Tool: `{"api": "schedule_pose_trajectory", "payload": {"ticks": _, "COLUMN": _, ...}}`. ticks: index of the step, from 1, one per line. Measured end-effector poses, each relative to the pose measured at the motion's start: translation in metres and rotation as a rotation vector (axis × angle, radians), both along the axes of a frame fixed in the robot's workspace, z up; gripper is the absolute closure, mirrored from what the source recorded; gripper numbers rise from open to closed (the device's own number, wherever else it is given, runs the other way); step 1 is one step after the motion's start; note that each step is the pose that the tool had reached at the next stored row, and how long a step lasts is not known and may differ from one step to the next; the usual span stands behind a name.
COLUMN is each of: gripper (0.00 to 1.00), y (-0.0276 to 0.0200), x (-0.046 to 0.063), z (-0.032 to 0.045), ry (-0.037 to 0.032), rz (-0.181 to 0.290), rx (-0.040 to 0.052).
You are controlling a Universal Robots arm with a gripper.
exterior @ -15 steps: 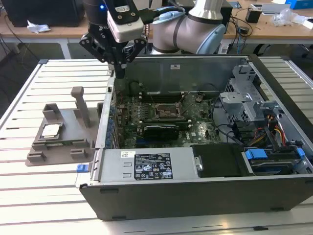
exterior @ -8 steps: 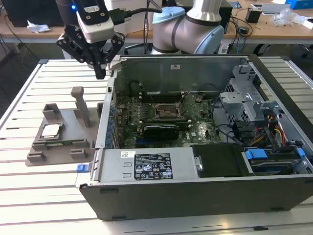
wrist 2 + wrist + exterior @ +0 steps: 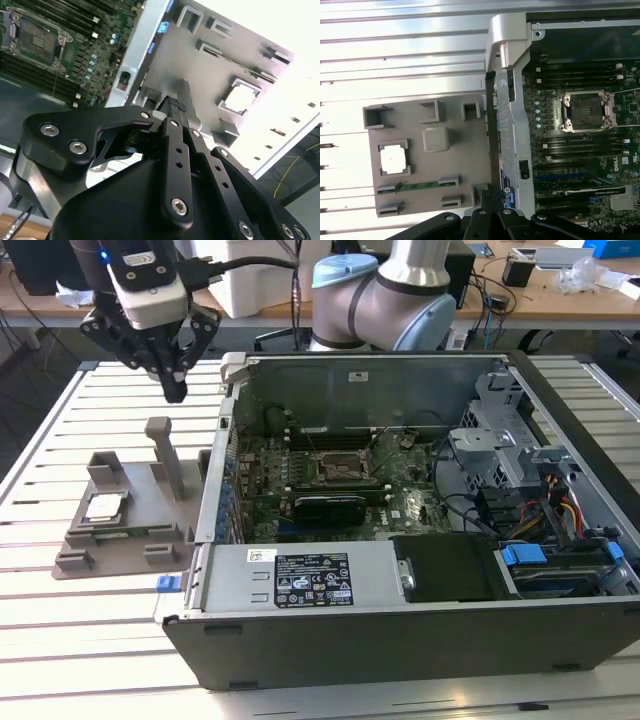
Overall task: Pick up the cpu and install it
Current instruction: 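Reach for the cpu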
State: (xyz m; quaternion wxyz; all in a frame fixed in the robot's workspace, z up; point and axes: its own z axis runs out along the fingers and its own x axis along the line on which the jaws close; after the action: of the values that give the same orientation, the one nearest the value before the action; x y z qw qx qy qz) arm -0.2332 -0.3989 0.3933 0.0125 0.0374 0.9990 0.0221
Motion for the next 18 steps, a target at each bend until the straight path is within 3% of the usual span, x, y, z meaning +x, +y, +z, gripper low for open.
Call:
{"api": "schedule_pose_trajectory", "payload": {"ticks": 6, "gripper": 0.89, "y": 0.0000, "x": -0.021, "z": 0.0000, "ry": 0.0001, "rz": 0.000, "rx": -0.0001}}
{"api": "schedule_pose_trajectory", "payload": {"ticks": 8, "gripper": 0.89, "y": 0.0000, "x": -0.034, "z": -0.0002, "ry": 0.0000, "rz": 0.000, "rx": 0.0001}}
{"api": "schedule_pose_trajectory", "payload": {"ticks": 18, "gripper": 0.89, "y": 0.0000, "x": -0.066, "z": -0.0003, "ry": 0.0001, "rz": 0.000, "rx": -0.0001}}
